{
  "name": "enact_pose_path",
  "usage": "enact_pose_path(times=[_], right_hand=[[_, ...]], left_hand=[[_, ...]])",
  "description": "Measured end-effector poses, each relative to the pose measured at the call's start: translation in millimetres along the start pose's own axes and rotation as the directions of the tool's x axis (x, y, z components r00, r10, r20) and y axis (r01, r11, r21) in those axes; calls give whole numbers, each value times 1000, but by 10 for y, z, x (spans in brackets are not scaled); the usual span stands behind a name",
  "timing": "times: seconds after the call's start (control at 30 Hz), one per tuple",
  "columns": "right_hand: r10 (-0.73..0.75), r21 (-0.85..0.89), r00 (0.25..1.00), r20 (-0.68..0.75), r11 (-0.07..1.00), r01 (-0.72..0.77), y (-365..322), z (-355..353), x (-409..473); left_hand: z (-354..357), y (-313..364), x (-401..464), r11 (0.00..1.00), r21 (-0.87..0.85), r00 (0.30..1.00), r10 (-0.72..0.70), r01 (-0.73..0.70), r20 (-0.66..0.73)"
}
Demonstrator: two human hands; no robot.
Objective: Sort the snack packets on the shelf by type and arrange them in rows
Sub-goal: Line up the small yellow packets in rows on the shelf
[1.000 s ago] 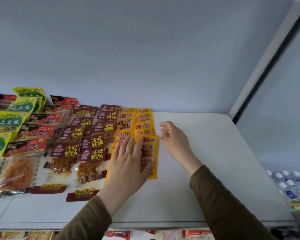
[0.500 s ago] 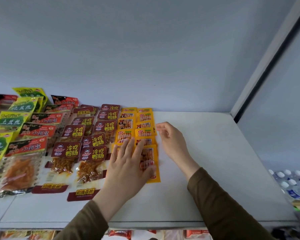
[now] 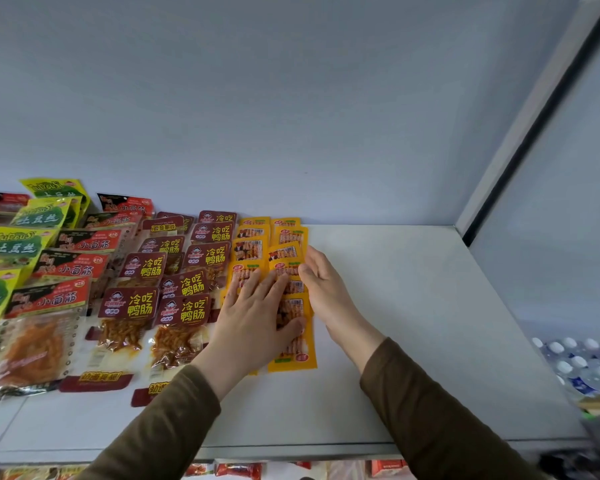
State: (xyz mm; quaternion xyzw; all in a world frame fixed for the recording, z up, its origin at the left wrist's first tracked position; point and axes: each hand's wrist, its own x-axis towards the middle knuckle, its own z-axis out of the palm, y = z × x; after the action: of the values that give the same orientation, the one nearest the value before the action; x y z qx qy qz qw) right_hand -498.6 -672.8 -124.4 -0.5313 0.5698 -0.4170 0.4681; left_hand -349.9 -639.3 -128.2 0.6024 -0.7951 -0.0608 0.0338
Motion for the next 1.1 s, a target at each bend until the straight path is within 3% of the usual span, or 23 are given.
enact_pose_path(times=[0.17,0.27,0.37,0.5,0.6,0.93,1.0,1.1], right_hand=[[-36,-61,997,-64,998,32,-87,-131,179],[-171,-296,982,-74,945,142,-152,-117,408],[-329,-559,940,85,765,318,-182,4,704],[-205,-729,925,319,571,378,-126,36,1043],[-149,-760,910,386,507,406,-24,-3,1131],[-146,-756,927,347,542,368,40,-91,1146],[-135,-688,930,341,639,345,8,-101,1131],[-164,-340,955,248,908,245,-87,-242,1057]], left_hand=[[-36,-46,17,997,-69,1000,23,-24,-4],[-37,-19,66,997,-74,999,2,-5,-44],[-10,76,125,998,-26,998,56,-56,-3],[41,133,150,996,24,996,83,-84,18],[48,148,153,996,43,997,79,-79,17],[48,314,180,998,19,998,63,-64,28],[45,323,164,998,11,998,61,-61,19],[-15,227,113,992,-106,996,68,-74,-59]])
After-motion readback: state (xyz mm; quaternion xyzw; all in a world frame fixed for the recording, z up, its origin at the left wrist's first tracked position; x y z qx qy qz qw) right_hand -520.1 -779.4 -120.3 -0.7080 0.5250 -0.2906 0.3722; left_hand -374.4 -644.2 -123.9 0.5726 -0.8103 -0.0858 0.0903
